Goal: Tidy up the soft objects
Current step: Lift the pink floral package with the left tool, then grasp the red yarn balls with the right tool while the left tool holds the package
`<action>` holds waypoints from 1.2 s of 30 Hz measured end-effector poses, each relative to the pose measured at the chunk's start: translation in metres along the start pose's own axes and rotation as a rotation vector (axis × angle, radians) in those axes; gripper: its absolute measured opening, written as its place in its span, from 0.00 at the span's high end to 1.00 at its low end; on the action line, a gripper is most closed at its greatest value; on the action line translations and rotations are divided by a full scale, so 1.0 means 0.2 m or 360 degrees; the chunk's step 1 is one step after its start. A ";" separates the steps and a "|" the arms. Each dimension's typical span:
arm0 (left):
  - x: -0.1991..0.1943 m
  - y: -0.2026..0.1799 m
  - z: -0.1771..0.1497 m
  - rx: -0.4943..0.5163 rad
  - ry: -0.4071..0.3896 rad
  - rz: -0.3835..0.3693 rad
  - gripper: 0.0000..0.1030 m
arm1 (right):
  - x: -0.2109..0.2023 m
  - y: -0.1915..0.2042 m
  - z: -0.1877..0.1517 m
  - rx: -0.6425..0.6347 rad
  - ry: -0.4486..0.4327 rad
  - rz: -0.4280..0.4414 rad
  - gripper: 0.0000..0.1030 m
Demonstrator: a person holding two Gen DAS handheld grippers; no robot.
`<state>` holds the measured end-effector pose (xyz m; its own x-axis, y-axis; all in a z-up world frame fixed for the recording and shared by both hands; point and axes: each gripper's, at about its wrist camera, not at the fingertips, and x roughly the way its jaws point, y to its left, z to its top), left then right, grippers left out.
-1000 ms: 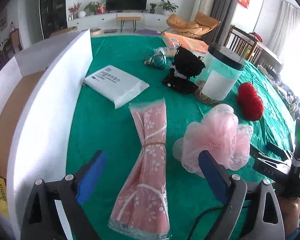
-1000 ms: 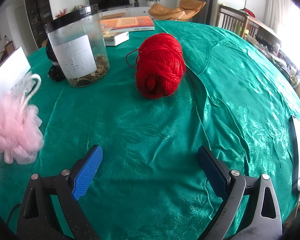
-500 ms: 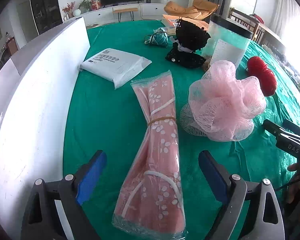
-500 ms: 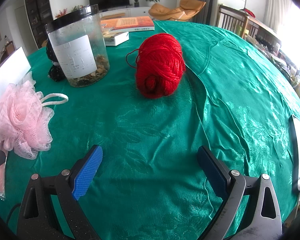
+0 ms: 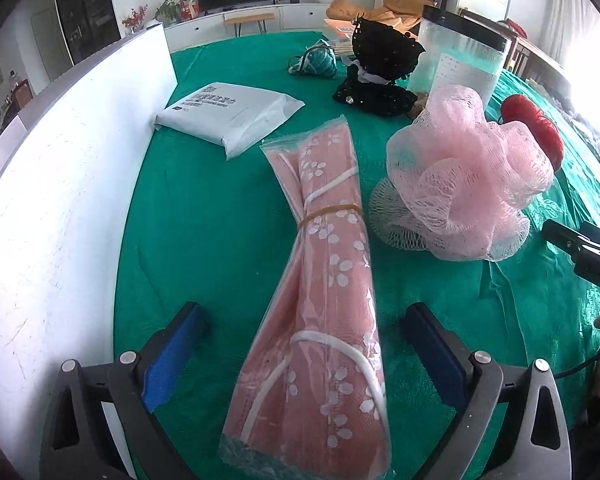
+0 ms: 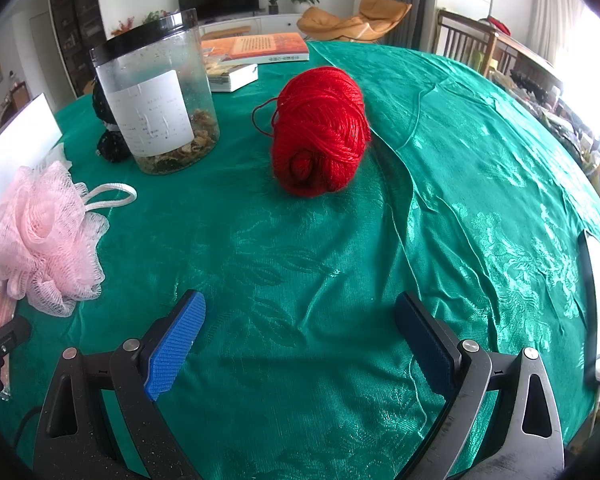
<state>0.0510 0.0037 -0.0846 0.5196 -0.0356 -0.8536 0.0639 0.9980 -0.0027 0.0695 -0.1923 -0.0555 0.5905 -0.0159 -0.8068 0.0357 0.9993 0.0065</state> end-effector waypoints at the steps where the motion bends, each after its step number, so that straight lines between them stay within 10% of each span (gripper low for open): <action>1: 0.00 0.00 0.00 0.0003 -0.0002 0.0000 0.01 | 0.00 0.00 0.00 0.0000 0.0000 0.0000 0.06; 17: -0.01 -0.01 0.00 0.0015 0.0032 -0.0013 0.02 | 0.00 0.00 0.00 0.0000 -0.0001 0.0001 0.06; 20: -0.04 -0.01 -0.01 0.0036 -0.0008 -0.0027 0.29 | -0.01 -0.01 0.00 0.0002 -0.0005 0.0021 0.06; 22: -0.07 -0.02 0.00 0.0069 -0.0018 -0.0046 0.64 | -0.04 -0.04 -0.01 0.0036 -0.0028 0.0096 0.08; 24: -0.08 0.01 0.00 0.0043 -0.0014 -0.0094 0.73 | -0.11 -0.11 0.00 0.0189 -0.0089 0.0190 0.08; 29: -0.16 0.05 0.00 -0.0036 -0.0054 -0.0195 0.77 | -0.28 -0.25 0.21 0.0382 -0.0330 0.0127 0.07; 36: -0.33 0.05 0.02 -0.0028 -0.0137 -0.0282 0.77 | 0.14 -0.21 0.55 0.0127 0.0026 0.0114 0.11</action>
<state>0.0200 0.0151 -0.0268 0.5726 -0.2145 -0.7913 0.1463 0.9764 -0.1587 0.1743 -0.2376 -0.0135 0.5808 0.0567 -0.8121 0.0584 0.9921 0.1111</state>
